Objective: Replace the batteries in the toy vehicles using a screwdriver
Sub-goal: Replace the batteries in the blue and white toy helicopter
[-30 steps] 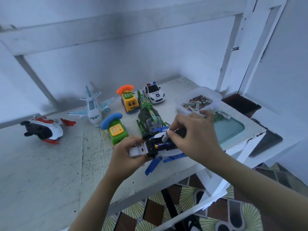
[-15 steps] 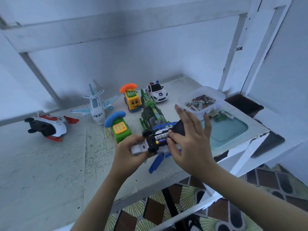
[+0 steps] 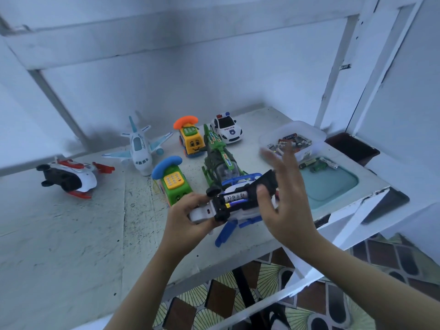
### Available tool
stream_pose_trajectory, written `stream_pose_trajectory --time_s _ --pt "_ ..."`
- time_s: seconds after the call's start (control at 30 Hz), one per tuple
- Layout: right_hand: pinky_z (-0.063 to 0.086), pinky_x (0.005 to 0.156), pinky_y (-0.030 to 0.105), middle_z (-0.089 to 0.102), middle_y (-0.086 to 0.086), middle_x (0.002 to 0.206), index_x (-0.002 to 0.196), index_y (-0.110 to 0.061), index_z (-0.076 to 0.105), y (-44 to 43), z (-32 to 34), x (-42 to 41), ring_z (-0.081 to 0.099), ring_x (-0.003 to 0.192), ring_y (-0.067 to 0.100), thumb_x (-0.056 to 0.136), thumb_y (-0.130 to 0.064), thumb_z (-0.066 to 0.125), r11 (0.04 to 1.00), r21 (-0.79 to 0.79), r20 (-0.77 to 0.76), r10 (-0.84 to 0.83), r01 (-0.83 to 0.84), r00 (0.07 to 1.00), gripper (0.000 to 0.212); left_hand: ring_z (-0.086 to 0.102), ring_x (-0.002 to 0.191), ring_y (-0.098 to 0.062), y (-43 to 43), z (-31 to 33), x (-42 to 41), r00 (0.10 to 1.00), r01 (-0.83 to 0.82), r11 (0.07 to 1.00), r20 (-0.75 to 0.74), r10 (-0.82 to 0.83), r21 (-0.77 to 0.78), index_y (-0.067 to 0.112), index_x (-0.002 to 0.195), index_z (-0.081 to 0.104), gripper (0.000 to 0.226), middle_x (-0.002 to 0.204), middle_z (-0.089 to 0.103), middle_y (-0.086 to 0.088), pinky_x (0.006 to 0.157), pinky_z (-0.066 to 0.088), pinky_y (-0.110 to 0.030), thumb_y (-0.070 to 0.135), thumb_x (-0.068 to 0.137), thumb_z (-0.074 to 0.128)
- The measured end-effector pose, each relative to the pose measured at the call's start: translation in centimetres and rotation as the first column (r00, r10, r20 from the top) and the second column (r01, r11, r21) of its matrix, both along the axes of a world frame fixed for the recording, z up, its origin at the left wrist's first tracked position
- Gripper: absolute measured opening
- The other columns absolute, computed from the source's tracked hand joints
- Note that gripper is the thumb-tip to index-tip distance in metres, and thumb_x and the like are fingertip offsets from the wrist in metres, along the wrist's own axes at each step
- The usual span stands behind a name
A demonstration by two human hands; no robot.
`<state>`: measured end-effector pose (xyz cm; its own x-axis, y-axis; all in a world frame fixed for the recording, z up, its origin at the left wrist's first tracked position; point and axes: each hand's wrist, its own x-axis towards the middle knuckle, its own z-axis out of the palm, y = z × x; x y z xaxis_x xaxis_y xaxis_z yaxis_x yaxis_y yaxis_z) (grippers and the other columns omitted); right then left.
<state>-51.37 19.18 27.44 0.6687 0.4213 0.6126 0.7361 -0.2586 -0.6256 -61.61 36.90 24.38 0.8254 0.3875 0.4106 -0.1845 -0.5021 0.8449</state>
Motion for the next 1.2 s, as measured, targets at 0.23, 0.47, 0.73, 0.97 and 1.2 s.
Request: stream_pose_trajectory --time_s 0.23,0.47,0.73,0.97,1.2 --pt "0.058 0.067 0.044 0.061 -0.024 0.12 0.138 -0.035 0.037 0.1 0.2 -0.4 0.069 0.082 0.026 0.09 -0.025 0.052 0.961 0.159 -0.154 0.25 -0.226 0.956 0.051 0.062 0.065 -0.008 0.0 -0.1 -0.2 1.0 0.005 1.0 0.004 -0.005 -0.005 0.051 0.09 0.068 0.03 0.082 0.068 0.009 0.058 0.053 -0.032 0.045 0.062 0.079" --pt "0.029 0.114 0.033 0.071 -0.006 0.108 0.121 -0.017 0.061 0.7 -0.3 -0.5 0.06 0.101 0.001 0.085 -0.023 0.064 0.95 -0.139 0.065 0.29 -0.279 0.955 0.036 0.061 0.069 -0.009 -0.2 0.1 -0.3 1.0 0.014 1.0 0.024 -0.014 0.002 0.05 0.088 0.067 0.028 0.086 0.067 0.008 0.058 0.051 -0.031 0.043 0.063 0.079" --pt "0.017 0.118 0.035 0.064 -0.005 0.126 0.116 -0.017 0.069 0.4 -1.2 -0.7 0.051 0.124 0.002 0.088 -0.023 0.049 0.918 -0.258 0.12 0.341 -0.303 0.932 0.035 0.063 0.069 -0.012 -0.4 0.1 -0.5 1.0 0.01 1.0 0.016 -0.009 -0.019 0.046 0.091 0.069 0.03 0.086 0.068 0.005 0.061 0.052 -0.032 0.043 0.064 0.08" --pt "0.036 0.104 0.024 0.056 -0.006 0.128 0.119 -0.02 0.066 0.0 0.7 0.8 0.049 0.119 0.007 0.091 -0.024 0.045 0.969 -0.121 -0.001 0.215 -0.214 0.977 0.035 0.061 0.069 -0.004 -0.1 0.3 -1.2 1.0 -0.01 1.0 0.016 0.01 0.009 0.046 0.082 0.068 0.029 0.083 0.067 0.013 0.06 0.047 -0.016 0.035 0.06 0.083" --pt "0.04 0.086 0.035 0.063 0.015 0.109 0.109 -0.008 0.072 -2.6 -1.9 7.4 0.056 0.102 0.034 0.092 -0.025 0.055 0.796 -0.57 0.071 -0.199 0.203 0.977 0.029 0.058 0.071 0.002 0.8 0.4 -2.1 0.997 -0.076 0.996 0.005 0.076 0.044 0.032 0.082 0.062 0.032 0.082 0.064 0.024 0.059 0.042 -0.008 0.048 0.057 0.074"
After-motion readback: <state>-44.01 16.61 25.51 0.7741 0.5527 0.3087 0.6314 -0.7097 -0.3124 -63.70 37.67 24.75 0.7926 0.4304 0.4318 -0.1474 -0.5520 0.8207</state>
